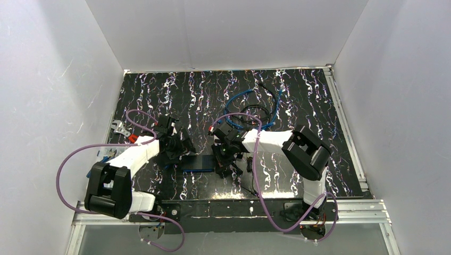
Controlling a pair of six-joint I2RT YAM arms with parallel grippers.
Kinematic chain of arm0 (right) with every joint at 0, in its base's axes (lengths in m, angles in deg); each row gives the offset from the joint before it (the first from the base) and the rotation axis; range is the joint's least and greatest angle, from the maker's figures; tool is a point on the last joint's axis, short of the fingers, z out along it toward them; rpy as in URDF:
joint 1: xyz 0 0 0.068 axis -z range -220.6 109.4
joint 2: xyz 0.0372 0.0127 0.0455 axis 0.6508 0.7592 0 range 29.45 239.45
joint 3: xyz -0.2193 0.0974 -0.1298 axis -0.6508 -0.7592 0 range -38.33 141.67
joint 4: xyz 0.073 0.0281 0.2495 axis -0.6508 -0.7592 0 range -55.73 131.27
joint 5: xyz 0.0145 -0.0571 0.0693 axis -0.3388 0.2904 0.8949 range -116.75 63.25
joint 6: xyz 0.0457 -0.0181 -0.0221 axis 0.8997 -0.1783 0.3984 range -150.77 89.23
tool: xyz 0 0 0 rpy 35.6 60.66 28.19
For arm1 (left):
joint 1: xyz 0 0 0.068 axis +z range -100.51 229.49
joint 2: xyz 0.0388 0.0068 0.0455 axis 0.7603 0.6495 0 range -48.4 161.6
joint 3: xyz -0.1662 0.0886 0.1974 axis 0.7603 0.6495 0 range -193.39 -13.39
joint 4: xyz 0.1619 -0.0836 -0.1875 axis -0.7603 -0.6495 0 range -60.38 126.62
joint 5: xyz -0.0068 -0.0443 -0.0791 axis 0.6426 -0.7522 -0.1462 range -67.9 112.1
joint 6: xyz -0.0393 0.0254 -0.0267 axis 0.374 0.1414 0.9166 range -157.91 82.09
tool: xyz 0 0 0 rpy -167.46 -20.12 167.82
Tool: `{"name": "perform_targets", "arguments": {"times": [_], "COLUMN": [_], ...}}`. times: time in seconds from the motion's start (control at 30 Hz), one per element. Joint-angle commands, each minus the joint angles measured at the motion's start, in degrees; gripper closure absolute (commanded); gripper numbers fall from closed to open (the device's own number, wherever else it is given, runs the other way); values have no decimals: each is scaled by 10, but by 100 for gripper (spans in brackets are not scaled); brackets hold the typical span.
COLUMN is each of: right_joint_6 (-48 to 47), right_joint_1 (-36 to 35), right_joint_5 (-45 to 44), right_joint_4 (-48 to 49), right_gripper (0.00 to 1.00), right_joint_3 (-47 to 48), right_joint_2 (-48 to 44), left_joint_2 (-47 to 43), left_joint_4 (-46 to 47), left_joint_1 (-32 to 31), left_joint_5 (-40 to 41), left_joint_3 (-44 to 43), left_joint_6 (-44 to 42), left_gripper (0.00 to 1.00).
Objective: Insert the plug into the switch port
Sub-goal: Adjust the switch port at the center of the board.
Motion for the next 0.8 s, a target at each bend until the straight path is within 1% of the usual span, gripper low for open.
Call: {"name": "perform_targets", "arguments": {"times": [0.0, 0.23, 0.63, 0.77], "right_joint_6": [-35, -37, -18, -12], "right_joint_1": [-1, 0, -2, -3], "right_joint_5": [-75, -92, -32, -25], "right_joint_4": [-49, -48, -22, -16], "right_gripper": [99, 99, 99, 99], "right_joint_3": [11, 13, 38, 40], "right_joint_2": [-20, -23, 8, 10], "left_joint_2": [0, 14, 48, 56], "left_joint_4": [-13, 1, 23, 24], "left_joint_1": [2, 2, 2, 2], "left_joint_5": [3, -22, -56, -58], "left_joint_3": [-12, -12, -19, -30], "left_joint_6": [-9, -12, -16, -18], "left_gripper": [2, 2, 2, 2]}}
